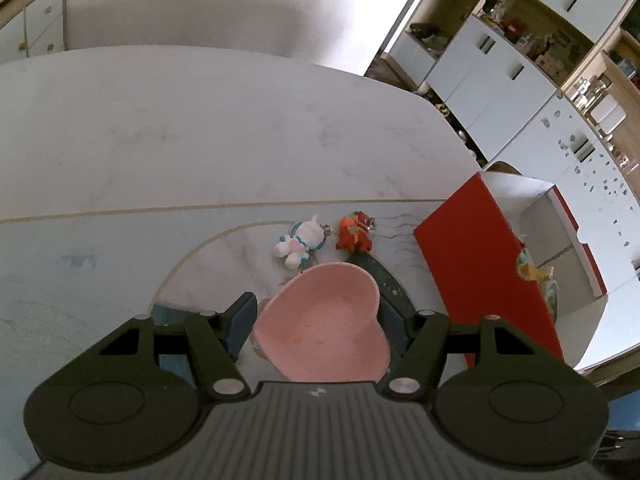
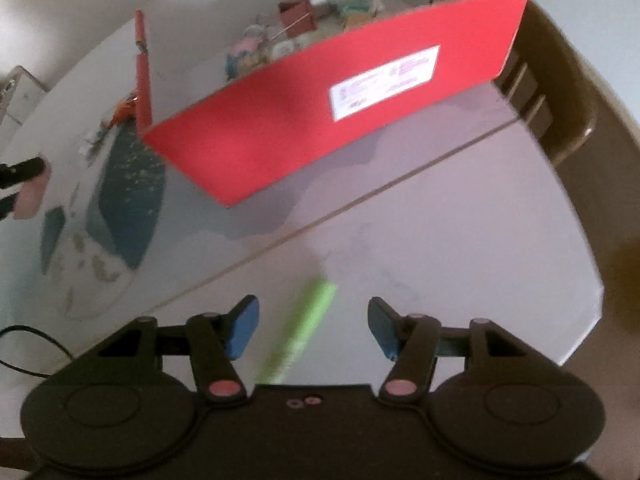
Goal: Organize rigid objects
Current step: 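Grasp the green highlighter with the right tool while the left tool holds the bowl, then carry the pink bowl with the left tool while the right tool carries the highlighter into the box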
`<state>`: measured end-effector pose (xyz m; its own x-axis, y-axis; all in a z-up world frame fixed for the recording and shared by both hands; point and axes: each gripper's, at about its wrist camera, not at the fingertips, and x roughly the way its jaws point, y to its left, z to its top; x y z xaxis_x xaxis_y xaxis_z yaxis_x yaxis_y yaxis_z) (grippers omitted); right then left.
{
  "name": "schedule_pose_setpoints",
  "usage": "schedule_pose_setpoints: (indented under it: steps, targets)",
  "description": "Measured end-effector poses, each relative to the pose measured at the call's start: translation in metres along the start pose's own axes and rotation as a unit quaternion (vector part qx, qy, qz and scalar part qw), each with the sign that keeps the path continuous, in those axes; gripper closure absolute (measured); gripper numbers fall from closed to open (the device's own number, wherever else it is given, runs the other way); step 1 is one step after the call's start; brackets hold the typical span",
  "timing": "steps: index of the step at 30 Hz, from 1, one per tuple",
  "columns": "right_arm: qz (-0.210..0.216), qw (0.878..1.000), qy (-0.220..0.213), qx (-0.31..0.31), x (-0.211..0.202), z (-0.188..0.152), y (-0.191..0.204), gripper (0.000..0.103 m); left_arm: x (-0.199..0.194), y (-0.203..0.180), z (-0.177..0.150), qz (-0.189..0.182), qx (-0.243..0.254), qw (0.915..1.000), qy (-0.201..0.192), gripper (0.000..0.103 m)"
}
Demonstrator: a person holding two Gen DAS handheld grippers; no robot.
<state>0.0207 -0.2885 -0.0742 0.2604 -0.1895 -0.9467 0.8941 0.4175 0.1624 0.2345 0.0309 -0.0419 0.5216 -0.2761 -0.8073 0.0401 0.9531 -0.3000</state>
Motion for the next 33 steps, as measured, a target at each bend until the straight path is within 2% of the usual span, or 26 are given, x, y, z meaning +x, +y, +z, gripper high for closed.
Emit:
schedule_pose_setpoints:
  steps: [2,5,9,13,15,20,25,33]
  targets:
    - [-0.005,1.0,0.003,-0.018,0.004,-0.004,0.007,0.046,-0.001,-0.001,-0.003,0.0,0.0,1.0,0.004,0.037]
    - [-0.014,1.0,0.015,-0.017,0.009,-0.009,0.006,0.061,0.0,-0.003,-0.007,0.004,0.005,0.9999,0.008,0.037]
    - [-0.019,1.0,0.022,-0.009,0.011,-0.012,0.001,0.074,-0.001,-0.006,-0.011,0.005,0.008,0.9999,0.01,0.037]
    - [-0.029,0.999,0.017,-0.028,0.011,-0.013,0.006,0.079,-0.005,-0.007,-0.014,0.008,0.015,0.9998,0.005,0.037]
    - [-0.04,0.998,0.013,-0.046,0.011,-0.014,0.01,0.085,-0.006,-0.008,-0.015,0.01,0.014,0.9998,0.004,0.037]
    - [-0.04,0.996,0.002,-0.084,0.01,-0.018,0.012,0.088,-0.01,-0.013,-0.02,0.014,0.024,0.9996,0.0,0.037]
    - [-0.03,0.996,-0.001,-0.082,0.005,-0.015,0.006,0.088,-0.015,-0.023,-0.024,0.019,0.04,0.999,-0.003,0.037]
    - [-0.008,0.994,-0.031,-0.101,-0.021,-0.004,0.0,0.088,-0.027,-0.047,-0.028,0.017,0.066,0.9976,-0.011,0.037]
